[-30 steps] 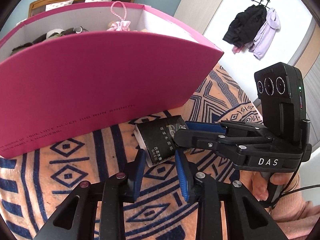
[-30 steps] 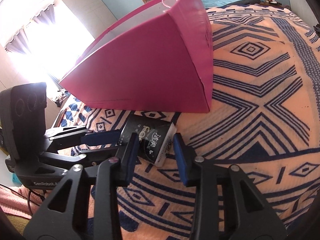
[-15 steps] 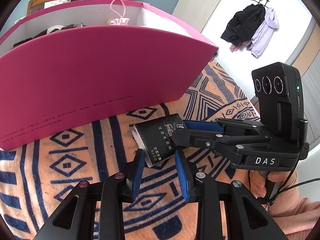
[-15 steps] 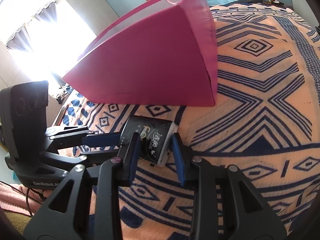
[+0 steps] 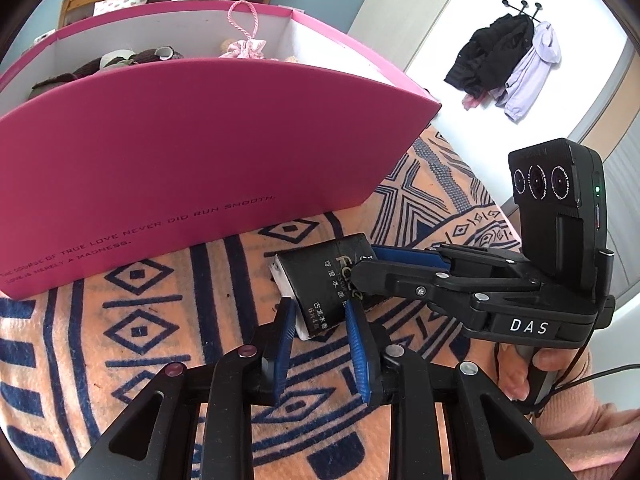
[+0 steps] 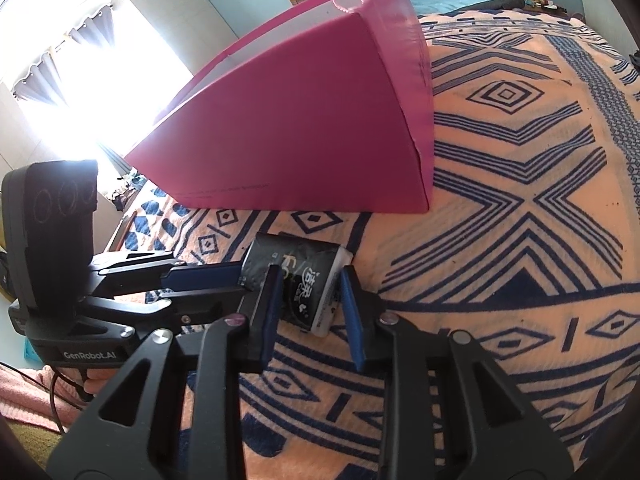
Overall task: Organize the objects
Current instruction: 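Lift the black printed box with the left gripper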
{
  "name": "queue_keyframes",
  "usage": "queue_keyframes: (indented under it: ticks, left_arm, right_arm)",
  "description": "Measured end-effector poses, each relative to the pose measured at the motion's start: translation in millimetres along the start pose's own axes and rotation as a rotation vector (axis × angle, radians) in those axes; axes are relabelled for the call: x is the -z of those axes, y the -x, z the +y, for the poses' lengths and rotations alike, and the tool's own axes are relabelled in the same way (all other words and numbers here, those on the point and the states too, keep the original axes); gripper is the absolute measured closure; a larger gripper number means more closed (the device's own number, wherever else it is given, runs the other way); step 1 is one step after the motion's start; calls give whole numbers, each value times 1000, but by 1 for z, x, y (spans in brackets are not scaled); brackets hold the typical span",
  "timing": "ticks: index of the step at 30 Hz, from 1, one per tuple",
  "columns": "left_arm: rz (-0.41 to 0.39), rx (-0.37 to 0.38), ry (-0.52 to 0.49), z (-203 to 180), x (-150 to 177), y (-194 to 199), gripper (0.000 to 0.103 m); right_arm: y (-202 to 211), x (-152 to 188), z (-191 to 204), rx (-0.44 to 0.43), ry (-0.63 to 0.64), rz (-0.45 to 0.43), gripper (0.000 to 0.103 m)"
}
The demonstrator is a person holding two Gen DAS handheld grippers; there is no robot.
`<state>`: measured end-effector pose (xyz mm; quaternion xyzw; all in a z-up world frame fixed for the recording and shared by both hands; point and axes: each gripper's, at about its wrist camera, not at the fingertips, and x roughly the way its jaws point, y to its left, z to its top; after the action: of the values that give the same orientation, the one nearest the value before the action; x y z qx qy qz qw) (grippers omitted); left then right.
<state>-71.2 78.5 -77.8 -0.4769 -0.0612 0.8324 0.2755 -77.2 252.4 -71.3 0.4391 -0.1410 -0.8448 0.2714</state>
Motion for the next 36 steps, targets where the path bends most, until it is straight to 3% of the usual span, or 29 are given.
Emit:
queue_keyframes:
  ticks: [36]
  left_arm:
    - [-105,-25,-107,-38,-5,39,77]
  right_arm:
    - [40,1,35,28,80,-101,73]
